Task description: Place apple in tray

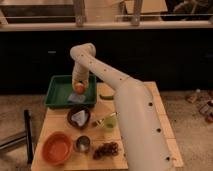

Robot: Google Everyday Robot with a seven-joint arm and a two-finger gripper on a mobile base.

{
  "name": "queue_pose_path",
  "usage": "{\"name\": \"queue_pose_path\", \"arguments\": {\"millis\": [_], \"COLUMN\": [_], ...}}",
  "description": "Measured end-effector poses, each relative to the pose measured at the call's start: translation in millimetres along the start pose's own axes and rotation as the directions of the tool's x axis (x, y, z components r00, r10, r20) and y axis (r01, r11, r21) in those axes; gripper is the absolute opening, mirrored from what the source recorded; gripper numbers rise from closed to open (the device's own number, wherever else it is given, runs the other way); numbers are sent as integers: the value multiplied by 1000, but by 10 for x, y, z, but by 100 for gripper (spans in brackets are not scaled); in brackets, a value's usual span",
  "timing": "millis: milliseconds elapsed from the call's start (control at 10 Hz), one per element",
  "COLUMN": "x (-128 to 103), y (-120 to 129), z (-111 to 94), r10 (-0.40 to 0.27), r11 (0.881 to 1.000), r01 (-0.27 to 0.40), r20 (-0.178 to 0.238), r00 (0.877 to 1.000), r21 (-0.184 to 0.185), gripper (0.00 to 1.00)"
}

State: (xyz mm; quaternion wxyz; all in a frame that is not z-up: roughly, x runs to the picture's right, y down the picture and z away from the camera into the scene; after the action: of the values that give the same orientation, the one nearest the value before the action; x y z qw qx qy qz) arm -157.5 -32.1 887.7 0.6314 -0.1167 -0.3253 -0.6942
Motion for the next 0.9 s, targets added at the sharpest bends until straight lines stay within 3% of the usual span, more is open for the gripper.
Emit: {"name": "queue_pose_path", "arguments": {"millis": [300,900], "x": [115,290], "y": [23,52], "z": [-56,-170], "r10": [18,50], "r11": [1000,998], "r01": [-18,-50], "r20": [-4,-22], "r00": [1000,998], "r21": [18,31], "gripper": [77,80]}}
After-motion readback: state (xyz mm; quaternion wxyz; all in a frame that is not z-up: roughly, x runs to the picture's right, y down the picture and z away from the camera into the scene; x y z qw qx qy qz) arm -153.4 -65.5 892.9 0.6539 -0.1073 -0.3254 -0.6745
